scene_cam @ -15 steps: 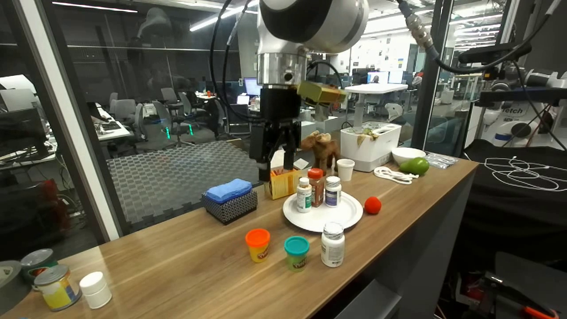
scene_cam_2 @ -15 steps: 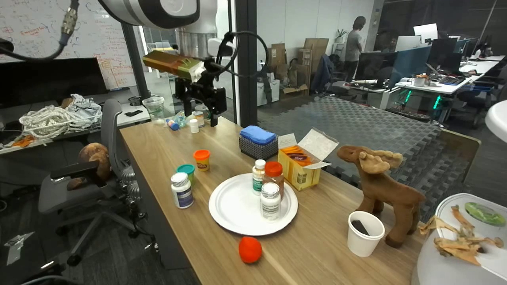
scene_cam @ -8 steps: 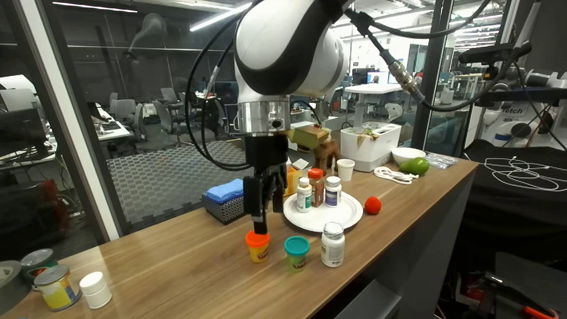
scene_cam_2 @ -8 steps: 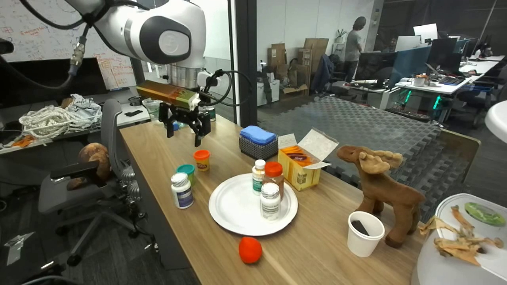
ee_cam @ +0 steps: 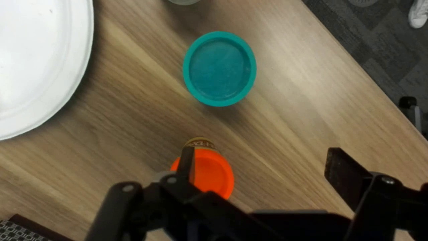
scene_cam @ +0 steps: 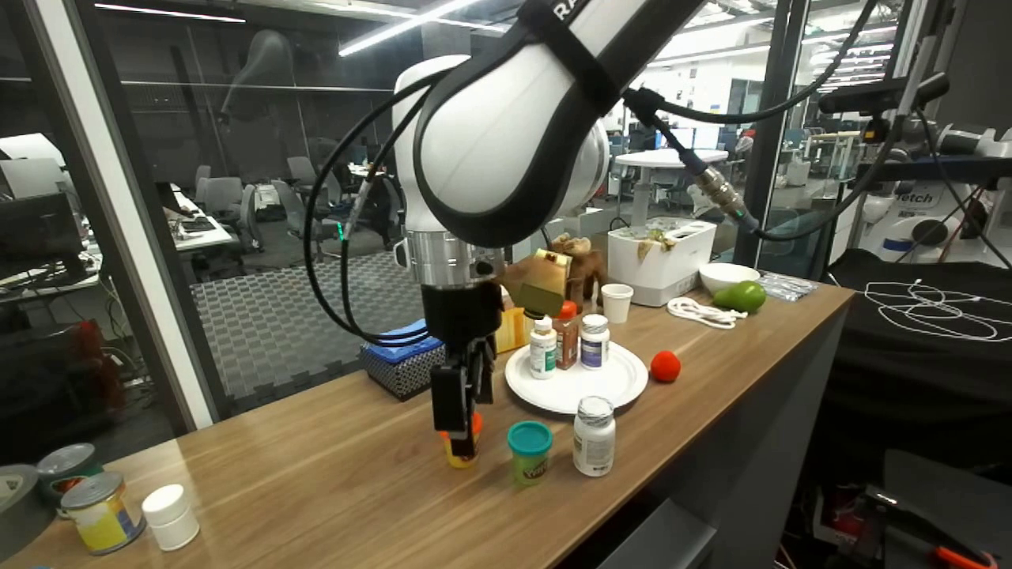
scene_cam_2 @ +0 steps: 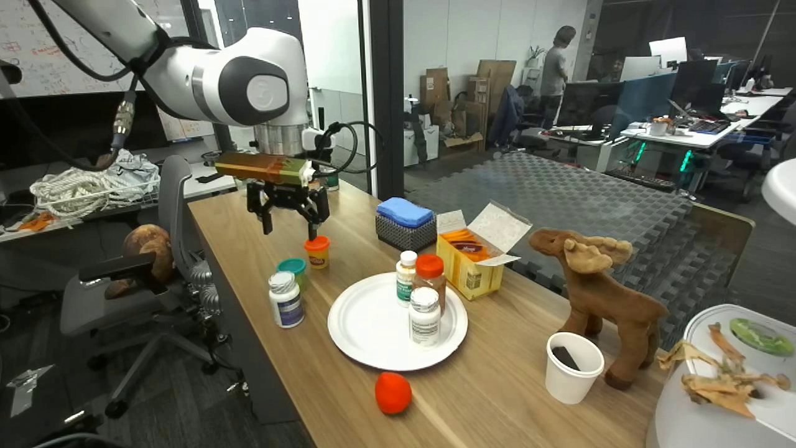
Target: Put the objects on the table on to the plate.
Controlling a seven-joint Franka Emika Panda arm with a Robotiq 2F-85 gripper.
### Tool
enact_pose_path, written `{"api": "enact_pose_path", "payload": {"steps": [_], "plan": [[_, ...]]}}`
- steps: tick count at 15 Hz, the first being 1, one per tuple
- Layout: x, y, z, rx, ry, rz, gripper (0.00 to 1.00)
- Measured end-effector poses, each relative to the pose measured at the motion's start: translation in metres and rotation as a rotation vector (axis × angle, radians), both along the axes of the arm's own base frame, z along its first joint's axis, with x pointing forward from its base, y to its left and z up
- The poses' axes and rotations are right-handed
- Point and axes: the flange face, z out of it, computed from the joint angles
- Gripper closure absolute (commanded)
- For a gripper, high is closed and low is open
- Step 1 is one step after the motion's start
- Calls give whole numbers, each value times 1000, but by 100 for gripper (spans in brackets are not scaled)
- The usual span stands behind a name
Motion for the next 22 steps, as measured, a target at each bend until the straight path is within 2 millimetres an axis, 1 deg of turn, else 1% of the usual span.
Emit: {"api": "enact_pose_path", "payload": {"steps": [4, 7, 15, 16, 17, 18, 19, 20, 21, 22], "plan": [[3, 1, -15, -28, -23, 33, 0], [8, -1, -22, -44, -51, 46, 0], [30, -7, -25, -53, -102, 27, 0], [32, -8, -26, -55, -102, 25, 2], [33, -10, -28, -56, -101, 23, 26], [34, -11, -30, -58, -98, 20, 27], [34, -12, -31, -59, -96, 18, 31], [35, -13, -33, -60, -94, 17, 39], [36, -14, -34, -61, -92, 15, 49], [36, -15, -35, -61, -91, 13, 56]]}}
